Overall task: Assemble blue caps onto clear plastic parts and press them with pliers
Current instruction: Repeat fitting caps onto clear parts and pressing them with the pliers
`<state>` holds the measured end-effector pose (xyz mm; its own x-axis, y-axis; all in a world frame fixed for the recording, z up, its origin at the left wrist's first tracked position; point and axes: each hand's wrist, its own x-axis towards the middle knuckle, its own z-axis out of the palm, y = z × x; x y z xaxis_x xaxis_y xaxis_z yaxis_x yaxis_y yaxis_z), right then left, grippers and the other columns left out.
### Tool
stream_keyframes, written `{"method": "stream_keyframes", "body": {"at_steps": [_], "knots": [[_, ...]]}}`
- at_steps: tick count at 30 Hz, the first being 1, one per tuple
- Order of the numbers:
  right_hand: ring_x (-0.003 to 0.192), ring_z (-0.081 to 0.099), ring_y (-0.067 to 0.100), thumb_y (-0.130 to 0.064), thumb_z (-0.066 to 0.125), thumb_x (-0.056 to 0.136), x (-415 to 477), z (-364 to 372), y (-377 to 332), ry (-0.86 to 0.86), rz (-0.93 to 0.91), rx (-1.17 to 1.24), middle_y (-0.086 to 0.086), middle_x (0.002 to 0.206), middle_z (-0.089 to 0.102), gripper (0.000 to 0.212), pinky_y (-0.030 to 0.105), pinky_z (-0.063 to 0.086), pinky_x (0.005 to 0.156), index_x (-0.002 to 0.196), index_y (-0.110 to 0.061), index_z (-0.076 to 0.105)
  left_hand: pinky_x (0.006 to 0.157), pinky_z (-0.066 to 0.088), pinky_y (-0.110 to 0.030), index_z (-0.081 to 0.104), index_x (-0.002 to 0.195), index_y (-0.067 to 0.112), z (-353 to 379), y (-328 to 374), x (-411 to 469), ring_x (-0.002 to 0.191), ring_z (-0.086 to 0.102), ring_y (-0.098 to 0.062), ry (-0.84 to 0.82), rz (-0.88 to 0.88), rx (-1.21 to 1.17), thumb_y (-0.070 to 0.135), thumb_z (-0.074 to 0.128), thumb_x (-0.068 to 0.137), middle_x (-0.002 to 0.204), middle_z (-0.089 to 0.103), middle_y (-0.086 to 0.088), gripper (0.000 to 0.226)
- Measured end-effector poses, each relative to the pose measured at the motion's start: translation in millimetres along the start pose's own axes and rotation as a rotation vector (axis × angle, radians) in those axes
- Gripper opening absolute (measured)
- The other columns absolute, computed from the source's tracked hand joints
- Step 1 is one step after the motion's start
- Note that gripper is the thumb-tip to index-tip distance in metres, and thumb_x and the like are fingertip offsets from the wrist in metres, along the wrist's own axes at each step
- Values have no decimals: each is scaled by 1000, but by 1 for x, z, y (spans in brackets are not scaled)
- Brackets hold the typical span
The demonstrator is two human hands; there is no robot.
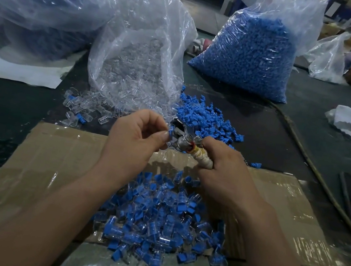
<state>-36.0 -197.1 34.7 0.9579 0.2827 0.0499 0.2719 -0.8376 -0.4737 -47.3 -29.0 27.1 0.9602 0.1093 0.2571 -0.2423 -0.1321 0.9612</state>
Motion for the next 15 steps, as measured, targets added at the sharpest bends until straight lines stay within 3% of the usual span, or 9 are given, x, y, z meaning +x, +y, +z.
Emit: {"method": "stream_keyframes", "body": {"at_steps": [6, 15], "knots": [[69, 46, 5, -10, 62, 74, 1, 2, -1, 27, 24, 48, -11, 72, 51, 28, 26, 36, 57, 68, -29, 42, 57, 50, -13, 56, 69, 21, 1, 2, -3, 55, 54, 2, 36, 3, 32, -7, 61, 80, 63, 58, 5, 31], [63, 45, 3, -7, 61, 72, 0, 5, -2, 75, 18, 41, -11, 64, 50, 30, 25, 29, 52, 62, -28, 42, 62, 54, -27, 55, 67, 25, 0, 2, -5, 60, 57, -9, 86, 36, 141, -4, 63, 80, 63, 58, 5, 33]]}}
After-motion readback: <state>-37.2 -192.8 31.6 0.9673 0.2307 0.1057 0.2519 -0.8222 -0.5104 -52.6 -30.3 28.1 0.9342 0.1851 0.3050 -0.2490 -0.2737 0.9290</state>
